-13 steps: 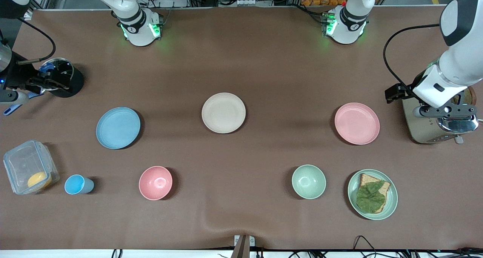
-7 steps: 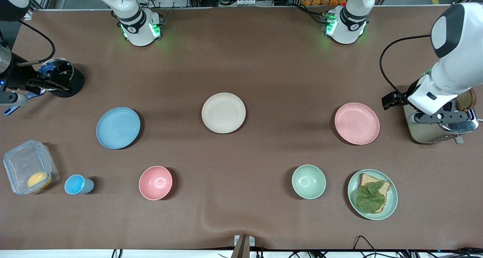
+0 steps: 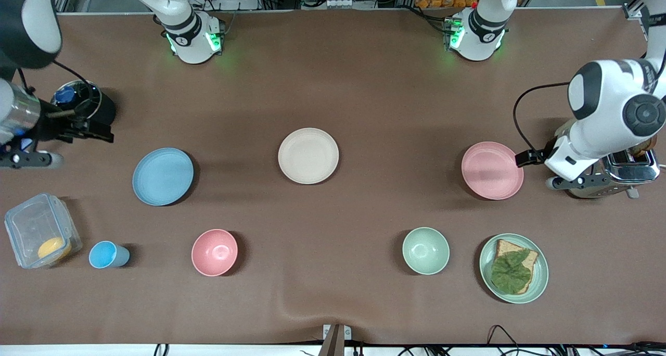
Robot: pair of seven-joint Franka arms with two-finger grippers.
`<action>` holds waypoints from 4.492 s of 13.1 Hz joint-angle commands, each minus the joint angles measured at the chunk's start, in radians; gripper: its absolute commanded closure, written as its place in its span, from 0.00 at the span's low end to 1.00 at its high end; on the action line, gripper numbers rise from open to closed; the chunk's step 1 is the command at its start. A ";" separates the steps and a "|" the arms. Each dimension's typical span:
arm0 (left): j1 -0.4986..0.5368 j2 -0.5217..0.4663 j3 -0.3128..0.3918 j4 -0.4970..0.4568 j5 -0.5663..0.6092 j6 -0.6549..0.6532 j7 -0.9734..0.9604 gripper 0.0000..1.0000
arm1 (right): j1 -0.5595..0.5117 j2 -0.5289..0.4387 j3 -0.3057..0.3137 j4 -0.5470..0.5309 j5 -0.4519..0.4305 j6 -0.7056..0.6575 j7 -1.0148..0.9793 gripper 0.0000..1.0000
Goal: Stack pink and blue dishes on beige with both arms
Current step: 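Reach the right gripper to the blue plate while the left gripper lowers, then pinch the pink plate rim and the blue plate rim with both grippers, then carry the pink plate with the left gripper onto the beige plate, then lift the blue plate with the right gripper while the left gripper holds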
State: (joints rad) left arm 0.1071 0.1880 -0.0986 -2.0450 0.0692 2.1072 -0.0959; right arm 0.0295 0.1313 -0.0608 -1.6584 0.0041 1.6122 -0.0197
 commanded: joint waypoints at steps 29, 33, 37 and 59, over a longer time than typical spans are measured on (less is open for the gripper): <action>0.120 0.286 -0.016 0.002 -0.003 0.200 0.117 1.00 | -0.326 0.501 0.012 -0.164 0.338 0.423 -0.220 1.00; 0.118 0.237 -0.114 0.055 -0.115 0.049 0.110 1.00 | -0.329 0.502 0.012 -0.143 0.335 0.405 -0.270 1.00; 0.100 0.231 -0.278 0.234 -0.184 -0.137 -0.017 1.00 | -0.335 0.501 0.012 -0.120 0.333 0.354 -0.272 1.00; -0.460 0.536 -0.388 0.373 -0.177 0.214 -0.735 1.00 | -0.365 0.487 0.010 -0.052 0.340 0.158 -0.299 1.00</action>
State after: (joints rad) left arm -0.3423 0.7306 -0.4917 -1.6527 -0.1054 2.2909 -0.8263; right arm -0.3154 0.6152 -0.0663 -1.7426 0.3297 1.8446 -0.3187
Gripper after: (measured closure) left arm 0.956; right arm 0.956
